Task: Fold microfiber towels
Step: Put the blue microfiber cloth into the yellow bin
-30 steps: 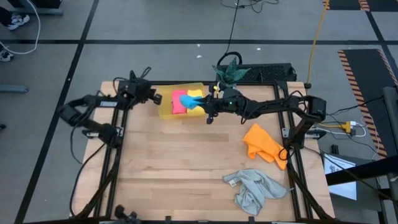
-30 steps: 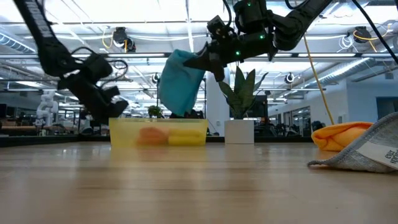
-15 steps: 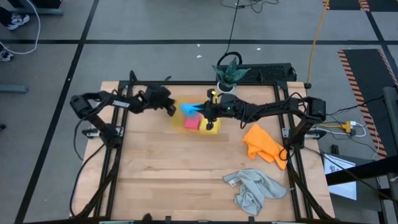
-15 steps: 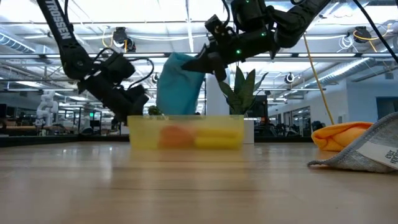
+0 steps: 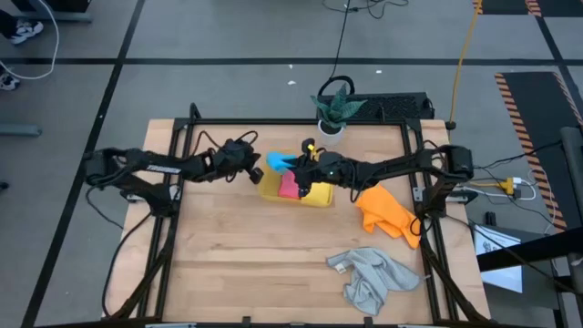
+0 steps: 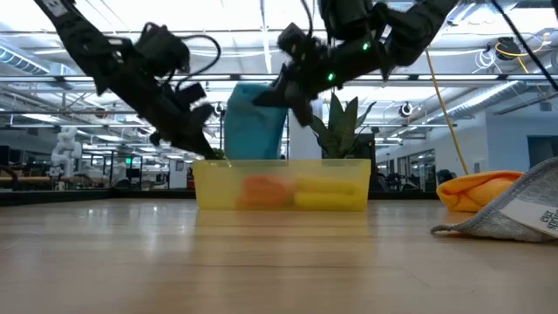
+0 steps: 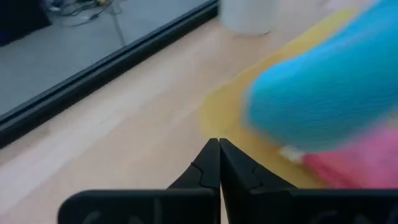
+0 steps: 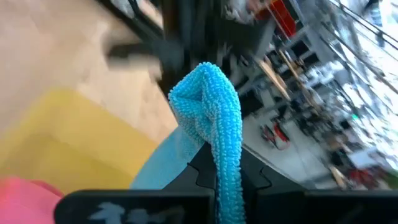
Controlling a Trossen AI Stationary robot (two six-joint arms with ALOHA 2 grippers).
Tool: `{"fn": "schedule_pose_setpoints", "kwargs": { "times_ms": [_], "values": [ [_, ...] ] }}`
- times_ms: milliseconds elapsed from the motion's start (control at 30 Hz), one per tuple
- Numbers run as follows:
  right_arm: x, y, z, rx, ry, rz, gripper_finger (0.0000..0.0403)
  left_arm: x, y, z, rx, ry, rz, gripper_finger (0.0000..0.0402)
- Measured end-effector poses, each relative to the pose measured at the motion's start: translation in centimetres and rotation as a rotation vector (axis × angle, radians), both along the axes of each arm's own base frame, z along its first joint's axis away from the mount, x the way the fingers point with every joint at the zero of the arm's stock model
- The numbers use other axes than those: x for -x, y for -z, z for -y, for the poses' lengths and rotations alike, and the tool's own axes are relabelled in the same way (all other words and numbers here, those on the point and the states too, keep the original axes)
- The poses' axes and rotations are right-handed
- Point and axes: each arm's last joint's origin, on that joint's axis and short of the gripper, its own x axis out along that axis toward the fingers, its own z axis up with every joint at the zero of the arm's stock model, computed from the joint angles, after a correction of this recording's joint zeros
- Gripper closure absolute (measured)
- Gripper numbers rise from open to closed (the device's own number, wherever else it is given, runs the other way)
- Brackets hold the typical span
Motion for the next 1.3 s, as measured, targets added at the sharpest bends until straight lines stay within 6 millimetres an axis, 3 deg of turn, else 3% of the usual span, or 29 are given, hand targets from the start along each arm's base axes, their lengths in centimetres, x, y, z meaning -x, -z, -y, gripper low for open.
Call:
{"fn": "schedule_pose_setpoints", "kwargs": {
  "times_ms": [133,267,400,667,900,1300],
  "values": [
    [-0.5,1.3,0.4,0.027,0.055,0.004,0.0396,0.2,-0.5,2.7,0.049,0.072,-0.013,0.0398],
    [-0.6,0.9,0.4,0.098,0.137,0.037,0.0396,0.4,0.8,5.2,0.105,0.135,-0.054,0.04],
    [-0.7,0.3,0.1,0.159,0.144,0.067,0.0396,0.6,2.3,6.9,0.09,0.085,-0.076,0.0396],
    [-0.9,4.0,-0.6,0.033,0.013,-0.129,0.0396,-0.7,4.3,8.9,0.076,0.136,0.015,0.0394],
    [-0.7,4.8,-1.7,-0.079,-0.04,-0.196,0.0395,-2.1,5.3,10.2,0.086,0.199,0.11,0.0395],
    [-0.1,6.0,-2.4,-0.243,-0.081,-0.297,0.0353,-2.4,5.1,11.1,0.095,0.244,0.156,0.0391]
  ]
}}
